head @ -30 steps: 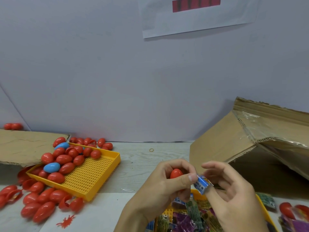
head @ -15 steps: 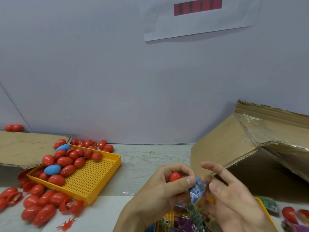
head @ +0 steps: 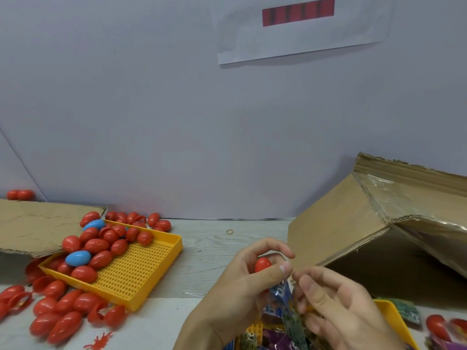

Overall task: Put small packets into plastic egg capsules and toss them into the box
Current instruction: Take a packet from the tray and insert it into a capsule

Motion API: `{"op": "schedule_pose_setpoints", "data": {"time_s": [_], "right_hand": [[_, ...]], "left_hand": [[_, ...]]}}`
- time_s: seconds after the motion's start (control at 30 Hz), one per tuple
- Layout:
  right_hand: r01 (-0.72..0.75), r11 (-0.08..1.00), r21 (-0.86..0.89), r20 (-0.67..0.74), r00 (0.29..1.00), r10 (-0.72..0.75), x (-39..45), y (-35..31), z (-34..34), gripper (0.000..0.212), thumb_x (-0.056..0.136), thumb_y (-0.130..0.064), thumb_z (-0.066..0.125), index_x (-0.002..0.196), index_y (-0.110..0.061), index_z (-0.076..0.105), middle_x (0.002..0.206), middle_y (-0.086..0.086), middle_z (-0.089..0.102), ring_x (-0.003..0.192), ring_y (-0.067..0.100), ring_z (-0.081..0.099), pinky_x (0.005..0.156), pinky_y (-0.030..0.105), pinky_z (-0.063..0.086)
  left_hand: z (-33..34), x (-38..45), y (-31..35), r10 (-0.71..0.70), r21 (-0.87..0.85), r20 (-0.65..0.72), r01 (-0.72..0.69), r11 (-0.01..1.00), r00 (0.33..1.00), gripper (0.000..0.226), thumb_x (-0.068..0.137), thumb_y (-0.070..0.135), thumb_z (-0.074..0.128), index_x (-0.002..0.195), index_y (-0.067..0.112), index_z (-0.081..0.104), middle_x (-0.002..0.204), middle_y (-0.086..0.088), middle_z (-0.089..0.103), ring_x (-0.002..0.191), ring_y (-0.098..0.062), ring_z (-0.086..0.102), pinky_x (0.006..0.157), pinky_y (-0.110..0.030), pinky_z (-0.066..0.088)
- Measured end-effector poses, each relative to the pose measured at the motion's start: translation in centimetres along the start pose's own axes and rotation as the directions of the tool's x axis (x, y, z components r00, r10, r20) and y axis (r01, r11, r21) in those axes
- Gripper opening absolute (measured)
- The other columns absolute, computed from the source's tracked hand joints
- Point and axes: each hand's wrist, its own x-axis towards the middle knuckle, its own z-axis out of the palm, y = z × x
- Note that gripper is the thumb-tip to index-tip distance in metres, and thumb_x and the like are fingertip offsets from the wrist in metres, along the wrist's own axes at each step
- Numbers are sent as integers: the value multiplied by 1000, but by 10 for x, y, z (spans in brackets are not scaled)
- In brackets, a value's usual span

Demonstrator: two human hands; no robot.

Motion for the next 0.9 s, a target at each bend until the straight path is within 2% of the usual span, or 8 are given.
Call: {"op": "schedule_pose_setpoints", "data": {"time_s": [0.13, 0.27, 0.4, 0.5, 0.6, 0.7, 0.8, 0.9], "right_hand": [[-42, 995, -90, 33, 998, 45, -2, -1, 0, 79, 31, -71, 84, 89, -18, 75, 66, 12, 60, 54, 24, 45, 51, 29, 34], [-34, 994, -100, 66, 997, 40, -1, 0, -2, 75, 33, -70, 84, 83, -16, 73, 61, 6, 55, 53, 21, 42, 52, 30, 31], [-48, 999, -2, 65, 997, 48, -3, 0, -4, 77, 28, -60, 91, 81, -6, 73, 58, 9, 48, 51, 19, 43, 49, 27, 31], [-35, 993, 109, -19, 999, 37, -2, 1, -6, 83, 23, -51, 95, 82, 2, 72, 66, 17, 46, 51, 21, 42, 44, 26, 32], [-33, 983, 180, -48, 998, 42, -1, 1, -8, 56, 48, -30, 88, 86, 7, 71, 78, 24, 52, 53, 25, 41, 43, 27, 30], [-28, 972, 232, -64, 997, 44, -1, 1, -8, 44, 55, -27, 74, 84, 6, 73, 88, 30, 54, 57, 27, 40, 38, 24, 29], [-20, 960, 280, -70, 997, 41, -2, -2, -6, 38, 51, -25, 82, 74, 3, 72, 74, 24, 50, 52, 25, 37, 35, 23, 24], [-46, 949, 313, -62, 996, 68, -3, -4, -6, 37, 53, -26, 73, 75, 4, 68, 61, 17, 41, 43, 21, 33, 34, 21, 21]], "left_hand": [[1, 1, 1, -7, 8, -14, 7, 1000, 1000, 12, 85, 14, 68, 97, 16, 68, 73, 0, 48, 65, -14, 47, 59, -31, 41], [1, 1, 2, -25, 23, -38, 26, 999, 999, 12, 85, 15, 68, 97, 16, 68, 75, -3, 46, 67, -18, 43, 63, -33, 37], [1, 0, 2, -54, 31, -7, 54, 998, 999, 11, 87, 18, 68, 97, 16, 68, 73, -1, 51, 65, -14, 50, 61, -27, 46], [2, -1, 2, -60, 0, 55, 60, 998, 997, 13, 88, 22, 70, 99, 16, 67, 73, -1, 52, 61, -13, 50, 57, -25, 41], [3, -2, 3, -48, 5, 131, 48, 999, 990, 26, 77, 15, 76, 101, 17, 67, 77, 0, 54, 59, -11, 48, 55, -23, 38], [2, -3, 3, -54, 57, 139, 47, 997, 989, 33, 72, 11, 79, 102, 19, 67, 82, 0, 56, 61, -10, 50, 55, -21, 42], [3, -4, 4, -49, 46, 141, 43, 998, 989, 31, 74, 11, 77, 103, 17, 67, 83, -1, 56, 61, -11, 50, 55, -22, 41], [5, -4, 5, -45, 18, 131, 43, 999, 990, 24, 81, 15, 73, 105, 14, 66, 81, -6, 54, 64, -16, 48, 57, -24, 36]]}}
